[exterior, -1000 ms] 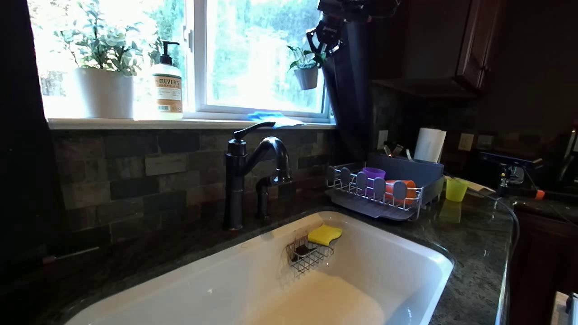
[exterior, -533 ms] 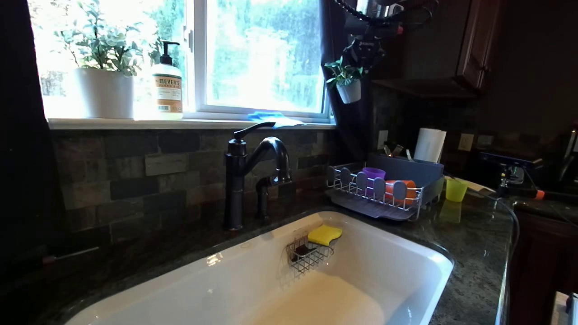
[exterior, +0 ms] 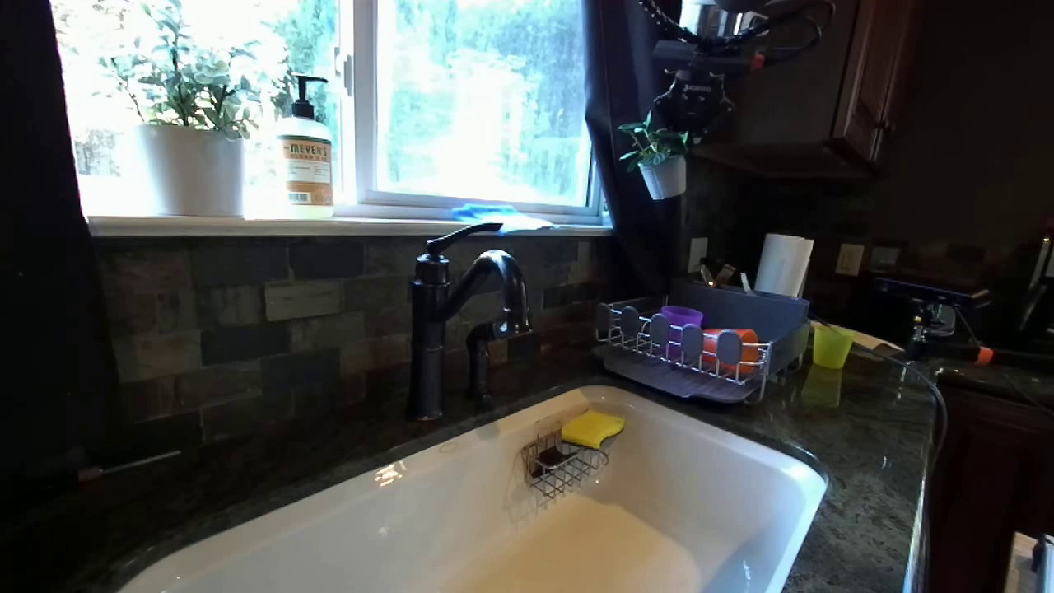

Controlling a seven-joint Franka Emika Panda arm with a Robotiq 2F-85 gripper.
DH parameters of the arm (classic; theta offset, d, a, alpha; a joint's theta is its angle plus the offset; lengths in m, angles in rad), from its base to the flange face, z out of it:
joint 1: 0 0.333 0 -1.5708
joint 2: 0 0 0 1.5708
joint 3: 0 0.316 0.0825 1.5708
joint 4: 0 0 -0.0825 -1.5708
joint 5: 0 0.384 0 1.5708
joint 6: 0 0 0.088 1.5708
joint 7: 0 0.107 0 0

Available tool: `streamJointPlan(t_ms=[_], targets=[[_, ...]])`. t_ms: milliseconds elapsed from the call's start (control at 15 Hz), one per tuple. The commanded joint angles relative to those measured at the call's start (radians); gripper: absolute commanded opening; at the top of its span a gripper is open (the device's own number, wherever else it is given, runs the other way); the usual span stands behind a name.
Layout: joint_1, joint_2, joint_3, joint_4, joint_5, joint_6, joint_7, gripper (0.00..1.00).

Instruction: Put the flower pot inside the drying rack

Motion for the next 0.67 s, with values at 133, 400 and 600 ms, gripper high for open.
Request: streamJointPlan(t_ms=[133,400,600], targets=[[-0.042,0.002,0.039,0.000,0.010,0.000,-0.006,0.02],[-0.116,-0.006,0.002,-0.050,0.000,-0.004,0.008,0.02],[-0.184,-0.023,-0.039,-0.107,0.009,0.021,0.016,0.02]])
